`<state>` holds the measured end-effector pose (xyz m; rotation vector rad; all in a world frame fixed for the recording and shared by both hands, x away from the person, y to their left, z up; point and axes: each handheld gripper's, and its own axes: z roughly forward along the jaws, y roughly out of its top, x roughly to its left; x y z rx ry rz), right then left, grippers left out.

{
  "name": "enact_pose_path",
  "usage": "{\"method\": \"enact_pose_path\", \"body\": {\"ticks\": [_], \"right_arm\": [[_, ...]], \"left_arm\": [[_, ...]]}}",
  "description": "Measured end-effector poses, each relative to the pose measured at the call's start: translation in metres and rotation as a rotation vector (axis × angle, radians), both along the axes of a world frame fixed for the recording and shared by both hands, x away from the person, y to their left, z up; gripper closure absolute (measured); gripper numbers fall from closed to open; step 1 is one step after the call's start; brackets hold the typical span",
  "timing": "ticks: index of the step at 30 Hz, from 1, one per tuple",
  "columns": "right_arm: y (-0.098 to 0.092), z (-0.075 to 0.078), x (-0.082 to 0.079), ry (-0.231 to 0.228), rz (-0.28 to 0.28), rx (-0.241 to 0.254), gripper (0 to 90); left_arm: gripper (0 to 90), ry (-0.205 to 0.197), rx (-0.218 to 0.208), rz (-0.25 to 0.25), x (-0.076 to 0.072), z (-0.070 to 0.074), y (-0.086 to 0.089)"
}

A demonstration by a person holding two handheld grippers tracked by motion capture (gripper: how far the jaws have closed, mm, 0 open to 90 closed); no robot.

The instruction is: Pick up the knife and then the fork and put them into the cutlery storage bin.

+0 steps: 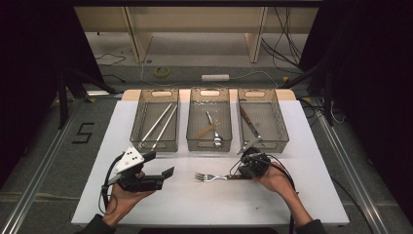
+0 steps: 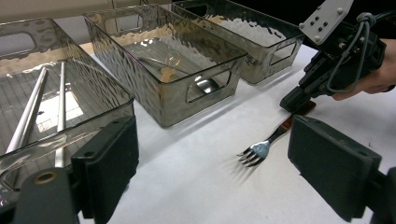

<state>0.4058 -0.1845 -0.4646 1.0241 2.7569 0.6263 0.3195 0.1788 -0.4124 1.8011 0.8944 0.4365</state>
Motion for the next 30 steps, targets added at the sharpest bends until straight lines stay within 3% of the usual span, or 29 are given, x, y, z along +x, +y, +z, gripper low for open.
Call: {"method": "enact_pose_path", "body": {"ticks": [11, 17, 20, 23, 27, 30], "right_arm": [[0.0, 0.001, -0.007, 0.04, 0.016, -0.003, 90.0], [0.0, 0.004, -0.009, 0.037, 0.023, -0.003, 90.0], [-0.001, 0.01, -0.009, 0.027, 0.03, 0.014, 78.7], [-0.001, 0.014, -0.009, 0.052, 0.049, 0.041, 62.6], [0.006, 0.016, -0.011, 0.075, 0.091, 0.017, 48.3], [0.012, 0.017, -0.01, 0.081, 0.105, 0.007, 44.1]], "left_arm": [[16.0, -0.001, 0.001, 0.0, 0.0, 0.0, 0.0], [16.1, -0.002, 0.002, -0.001, 0.0, 0.0, 0.0], [16.0, -0.002, 0.002, -0.001, 0.0, 0.0, 0.0], [16.1, -0.002, 0.002, -0.001, 0.0, 0.0, 0.0], [16.1, -0.003, 0.002, -0.002, 0.0, 0.0, -0.001], [16.0, -0.003, 0.003, -0.002, 0.0, 0.0, -0.001]]}}
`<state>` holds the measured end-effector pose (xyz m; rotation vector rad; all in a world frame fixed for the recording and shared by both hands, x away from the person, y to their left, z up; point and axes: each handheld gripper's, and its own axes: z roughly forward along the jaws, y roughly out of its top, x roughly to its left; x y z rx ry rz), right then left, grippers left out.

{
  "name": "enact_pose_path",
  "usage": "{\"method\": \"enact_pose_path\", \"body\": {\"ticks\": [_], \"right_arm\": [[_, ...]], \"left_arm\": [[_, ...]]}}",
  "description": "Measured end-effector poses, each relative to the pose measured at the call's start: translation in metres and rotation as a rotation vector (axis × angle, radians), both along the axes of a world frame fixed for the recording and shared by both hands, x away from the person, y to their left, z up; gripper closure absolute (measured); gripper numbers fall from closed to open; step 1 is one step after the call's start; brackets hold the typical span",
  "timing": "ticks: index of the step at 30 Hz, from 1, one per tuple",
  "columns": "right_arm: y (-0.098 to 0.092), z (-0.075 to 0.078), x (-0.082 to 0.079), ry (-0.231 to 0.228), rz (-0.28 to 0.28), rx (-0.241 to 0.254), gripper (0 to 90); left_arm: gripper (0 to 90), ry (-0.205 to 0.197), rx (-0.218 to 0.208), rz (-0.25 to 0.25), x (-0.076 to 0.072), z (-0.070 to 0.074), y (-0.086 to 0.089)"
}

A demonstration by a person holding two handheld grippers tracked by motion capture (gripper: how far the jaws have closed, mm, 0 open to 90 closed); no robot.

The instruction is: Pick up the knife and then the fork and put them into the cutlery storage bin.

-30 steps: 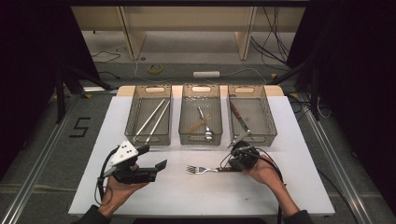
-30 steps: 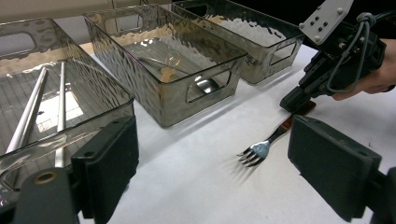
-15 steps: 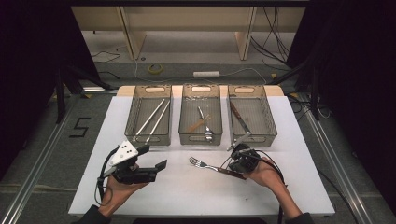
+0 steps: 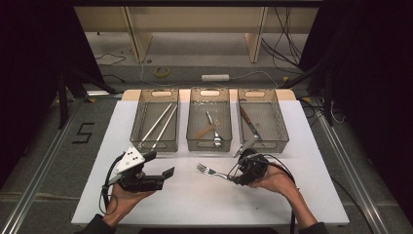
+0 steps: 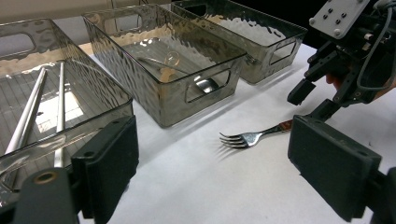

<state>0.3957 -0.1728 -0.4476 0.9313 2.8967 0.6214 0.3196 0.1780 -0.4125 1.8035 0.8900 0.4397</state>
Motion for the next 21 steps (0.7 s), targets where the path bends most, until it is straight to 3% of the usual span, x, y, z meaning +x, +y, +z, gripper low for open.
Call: {"method": "enact_pose_path", "body": {"ticks": [9, 21], "right_arm": [[0.011, -0.006, 0.005, 0.018, 0.017, -0.079, 50.3], [0.012, -0.009, 0.005, 0.035, 0.03, -0.107, 64.2]], "left_arm": [[16.0, 0.001, -0.001, 0.0, 0.0, 0.0, 0.0], [16.0, 0.001, -0.002, 0.0, 0.0, 0.0, 0.0]]}}
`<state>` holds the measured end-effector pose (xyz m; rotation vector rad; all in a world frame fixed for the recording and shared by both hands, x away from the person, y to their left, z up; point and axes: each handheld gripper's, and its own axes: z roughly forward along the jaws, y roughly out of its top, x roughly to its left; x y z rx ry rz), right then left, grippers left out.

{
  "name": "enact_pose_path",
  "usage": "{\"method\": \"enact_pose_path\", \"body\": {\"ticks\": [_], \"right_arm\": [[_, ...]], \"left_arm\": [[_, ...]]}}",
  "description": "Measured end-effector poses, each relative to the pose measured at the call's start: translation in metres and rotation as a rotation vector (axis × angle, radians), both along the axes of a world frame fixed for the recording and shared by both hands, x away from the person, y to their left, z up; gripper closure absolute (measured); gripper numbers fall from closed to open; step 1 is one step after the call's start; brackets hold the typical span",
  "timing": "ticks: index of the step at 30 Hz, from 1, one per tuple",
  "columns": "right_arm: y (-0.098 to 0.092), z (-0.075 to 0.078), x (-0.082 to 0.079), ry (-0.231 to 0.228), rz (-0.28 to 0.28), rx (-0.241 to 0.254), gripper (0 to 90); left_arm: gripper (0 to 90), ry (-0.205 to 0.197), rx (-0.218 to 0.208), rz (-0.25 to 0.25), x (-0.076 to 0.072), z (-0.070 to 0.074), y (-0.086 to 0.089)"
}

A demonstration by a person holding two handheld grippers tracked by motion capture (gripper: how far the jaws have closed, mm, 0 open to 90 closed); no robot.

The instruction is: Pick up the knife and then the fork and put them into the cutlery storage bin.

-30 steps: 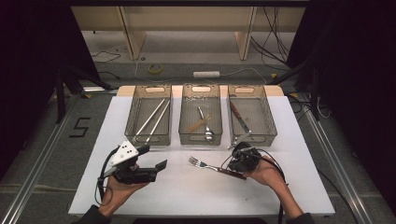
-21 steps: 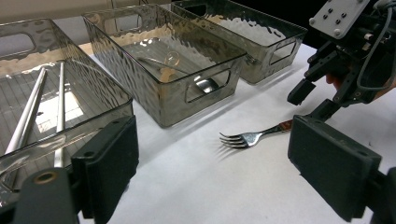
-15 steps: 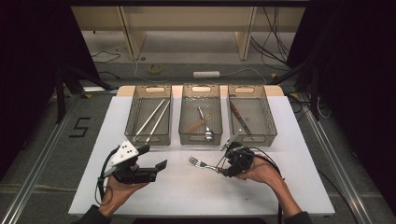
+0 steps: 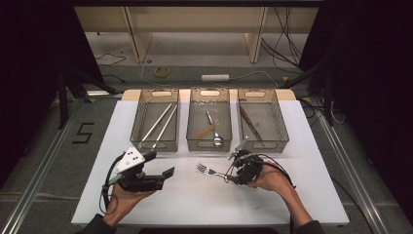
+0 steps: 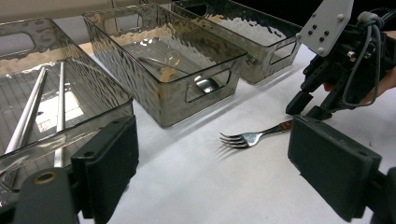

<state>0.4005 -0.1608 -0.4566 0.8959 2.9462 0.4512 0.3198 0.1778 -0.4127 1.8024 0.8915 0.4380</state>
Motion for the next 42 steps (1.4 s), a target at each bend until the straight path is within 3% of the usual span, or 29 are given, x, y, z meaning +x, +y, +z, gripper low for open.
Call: {"method": "enact_pose_path", "body": {"ticks": [17, 31, 42], "right_arm": [[0.0067, -0.0011, -0.0038, -0.019, 0.03, -0.055, 76.0], [0.0088, -0.0007, -0.0043, -0.028, 0.042, -0.068, 77.2], [0.0055, 0.0067, -0.0049, -0.029, 0.039, -0.016, 77.4]], "left_arm": [[16.0, -0.001, 0.004, 0.0, -0.0002, 0.0, 0.0], [16.0, -0.003, 0.007, 0.0, -0.0003, 0.0001, -0.0003], [16.1, -0.004, 0.003, 0.002, -0.0004, 0.0004, 0.0003]]}}
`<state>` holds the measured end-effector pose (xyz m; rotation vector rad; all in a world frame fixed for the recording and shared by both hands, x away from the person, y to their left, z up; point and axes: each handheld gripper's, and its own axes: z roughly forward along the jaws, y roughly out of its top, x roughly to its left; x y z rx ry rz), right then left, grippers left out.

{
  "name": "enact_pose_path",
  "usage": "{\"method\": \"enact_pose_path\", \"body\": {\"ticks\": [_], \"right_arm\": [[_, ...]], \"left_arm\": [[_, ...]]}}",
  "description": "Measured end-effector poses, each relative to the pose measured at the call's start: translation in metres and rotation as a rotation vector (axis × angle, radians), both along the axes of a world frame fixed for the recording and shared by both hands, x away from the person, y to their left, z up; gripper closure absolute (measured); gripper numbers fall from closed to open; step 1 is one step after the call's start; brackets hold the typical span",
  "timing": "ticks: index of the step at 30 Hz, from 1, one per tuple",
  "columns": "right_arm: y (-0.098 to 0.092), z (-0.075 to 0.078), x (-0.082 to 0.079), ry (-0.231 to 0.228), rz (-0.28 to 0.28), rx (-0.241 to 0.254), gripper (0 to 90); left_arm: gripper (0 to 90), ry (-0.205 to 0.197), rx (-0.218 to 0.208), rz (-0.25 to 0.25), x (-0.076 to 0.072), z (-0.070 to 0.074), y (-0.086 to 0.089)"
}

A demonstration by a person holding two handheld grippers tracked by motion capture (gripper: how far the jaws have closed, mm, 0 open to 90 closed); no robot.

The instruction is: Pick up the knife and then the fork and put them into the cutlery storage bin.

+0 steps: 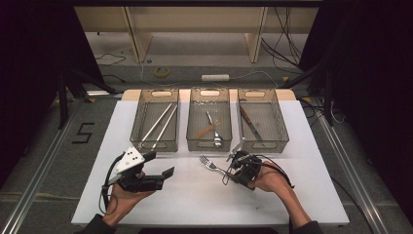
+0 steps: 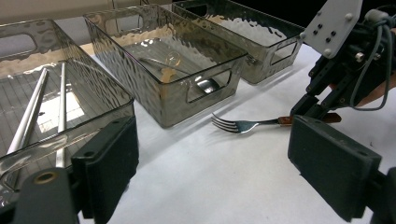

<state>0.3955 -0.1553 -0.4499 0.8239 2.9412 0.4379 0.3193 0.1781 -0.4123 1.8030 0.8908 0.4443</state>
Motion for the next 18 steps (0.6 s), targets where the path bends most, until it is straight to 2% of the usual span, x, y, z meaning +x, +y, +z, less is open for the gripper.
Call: {"method": "enact_pose_path", "body": {"ticks": [8, 18], "right_arm": [[-0.007, 0.014, -0.001, -0.01, -0.013, 0.075, 77.4], [-0.017, 0.027, 0.001, -0.036, -0.044, 0.135, 77.3]], "left_arm": [[16.0, 0.002, 0.0, -0.002, 0.0, 0.0, 0.0], [16.0, 0.0, -0.002, -0.001, 0.0, 0.0, 0.001]]}}
